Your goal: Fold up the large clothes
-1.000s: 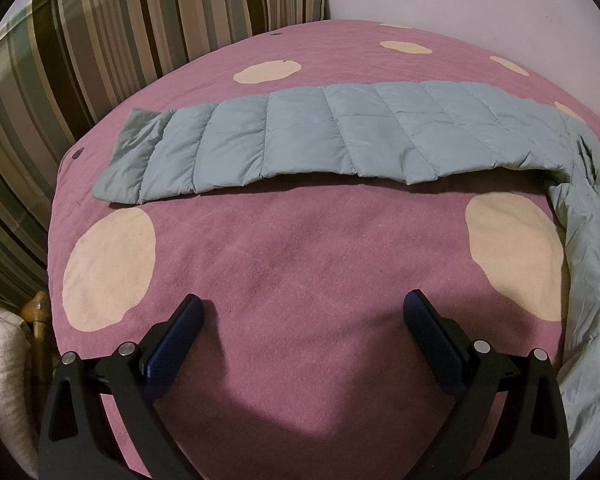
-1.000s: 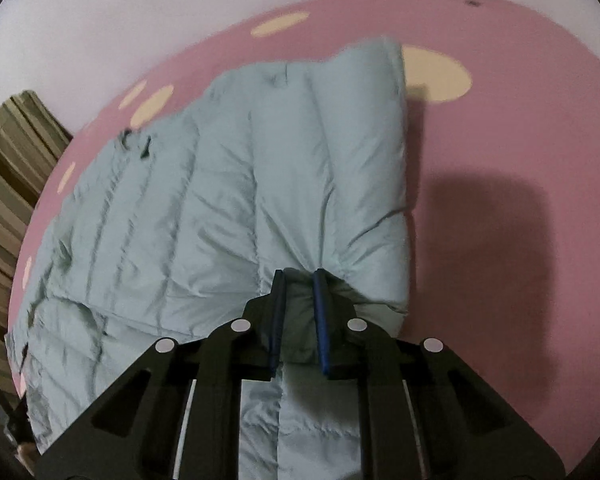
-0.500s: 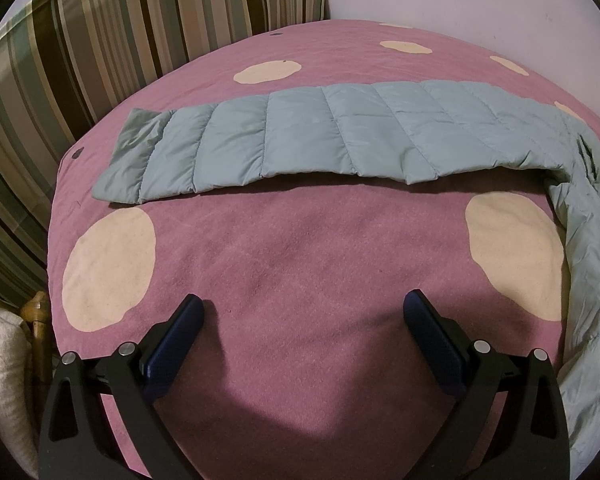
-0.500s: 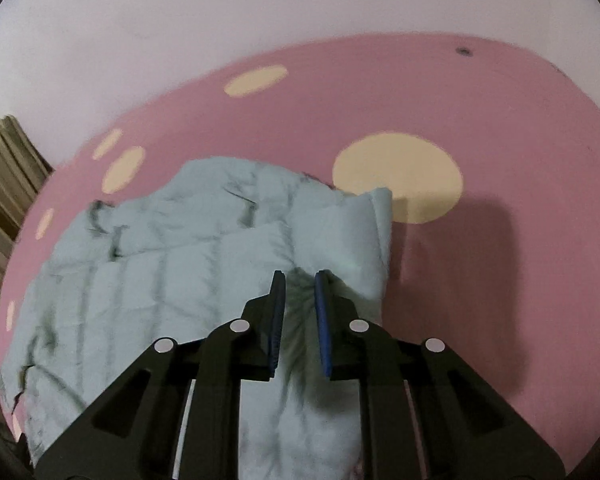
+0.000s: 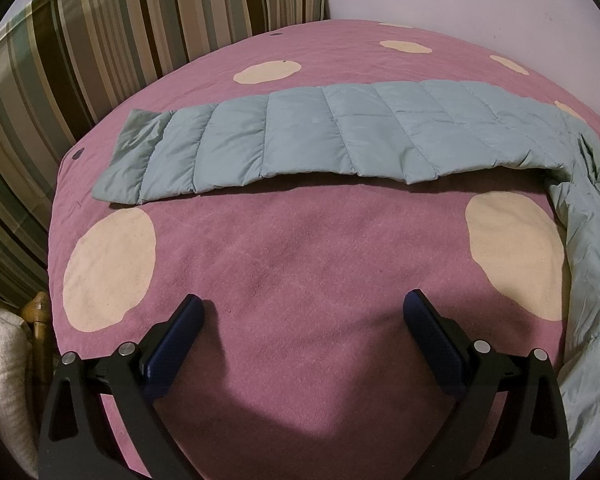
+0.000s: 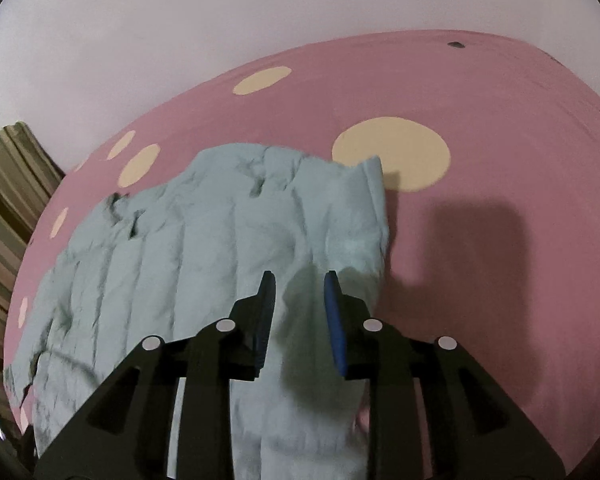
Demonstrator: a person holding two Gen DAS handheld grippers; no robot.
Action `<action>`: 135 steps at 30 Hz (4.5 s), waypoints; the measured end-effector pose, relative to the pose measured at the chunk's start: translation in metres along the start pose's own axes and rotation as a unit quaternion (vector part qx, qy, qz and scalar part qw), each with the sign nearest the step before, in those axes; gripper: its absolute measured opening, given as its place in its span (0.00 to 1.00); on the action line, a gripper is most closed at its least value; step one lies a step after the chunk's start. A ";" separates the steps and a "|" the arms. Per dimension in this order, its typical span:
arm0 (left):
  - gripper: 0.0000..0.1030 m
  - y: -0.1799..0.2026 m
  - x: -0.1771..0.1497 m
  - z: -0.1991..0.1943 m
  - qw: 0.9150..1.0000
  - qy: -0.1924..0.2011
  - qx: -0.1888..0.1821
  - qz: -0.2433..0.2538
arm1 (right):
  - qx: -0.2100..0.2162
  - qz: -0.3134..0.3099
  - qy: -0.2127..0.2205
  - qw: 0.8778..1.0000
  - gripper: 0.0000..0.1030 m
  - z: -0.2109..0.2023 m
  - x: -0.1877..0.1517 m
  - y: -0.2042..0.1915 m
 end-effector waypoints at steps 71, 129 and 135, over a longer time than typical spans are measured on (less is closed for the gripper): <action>0.11 -0.134 0.085 0.044 0.985 0.021 -0.097 -0.141 | -0.102 -0.105 0.001 0.989 0.85 0.028 -0.059 -0.042; 0.68 0.237 0.028 -0.109 0.957 0.111 -0.197 0.180 | -0.040 -0.075 0.035 0.996 0.81 -0.012 -0.051 -0.088; 0.68 0.196 0.033 -0.082 0.970 0.100 -0.164 0.150 | 0.020 -0.092 0.014 0.995 0.81 0.002 -0.049 -0.156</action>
Point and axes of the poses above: each gripper's, at about its wrist camera, not at the fingertips, and z roughly the way its jaws point, y to its right, x to its top, the point moved 9 cm from there along z, roughly the way its jaws point, and after that the axes turned 2 degrees about -z, right-handed, at the moved point
